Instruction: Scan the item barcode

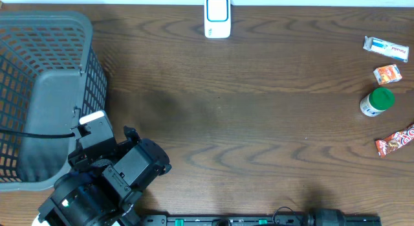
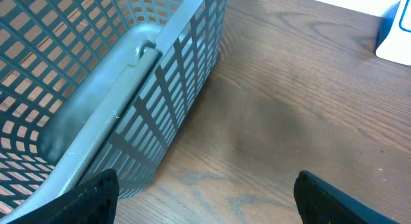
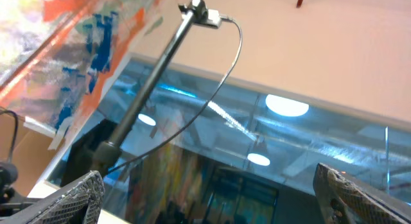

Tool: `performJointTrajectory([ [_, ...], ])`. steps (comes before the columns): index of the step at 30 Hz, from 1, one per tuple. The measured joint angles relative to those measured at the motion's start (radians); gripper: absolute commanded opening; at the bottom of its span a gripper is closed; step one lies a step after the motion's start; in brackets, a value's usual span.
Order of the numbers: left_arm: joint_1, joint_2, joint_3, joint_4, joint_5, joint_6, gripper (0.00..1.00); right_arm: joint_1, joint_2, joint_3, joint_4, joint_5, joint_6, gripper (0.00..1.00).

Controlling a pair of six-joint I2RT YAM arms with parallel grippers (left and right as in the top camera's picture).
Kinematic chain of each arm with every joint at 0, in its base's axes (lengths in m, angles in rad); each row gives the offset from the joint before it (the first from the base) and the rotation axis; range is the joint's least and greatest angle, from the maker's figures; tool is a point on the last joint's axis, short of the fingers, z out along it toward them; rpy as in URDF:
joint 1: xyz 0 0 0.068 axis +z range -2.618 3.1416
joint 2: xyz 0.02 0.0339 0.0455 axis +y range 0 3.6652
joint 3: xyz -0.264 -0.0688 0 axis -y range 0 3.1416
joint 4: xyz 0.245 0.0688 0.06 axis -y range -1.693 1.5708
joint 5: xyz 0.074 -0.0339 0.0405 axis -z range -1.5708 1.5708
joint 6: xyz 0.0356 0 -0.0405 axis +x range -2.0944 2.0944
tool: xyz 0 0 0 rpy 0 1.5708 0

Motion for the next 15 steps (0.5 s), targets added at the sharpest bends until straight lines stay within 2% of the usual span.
performJointTrajectory([
  [11, 0.0, 0.0, 0.0, 0.0, 0.0, 0.0, 0.85, 0.013, -0.044, 0.003, -0.012, 0.001, -0.014, 0.99],
  [15, 0.0, 0.0, 0.0, 0.0, 0.0, 0.0, 0.85, 0.023, -0.044, 0.002, 0.058, 0.013, -0.031, 0.99],
])
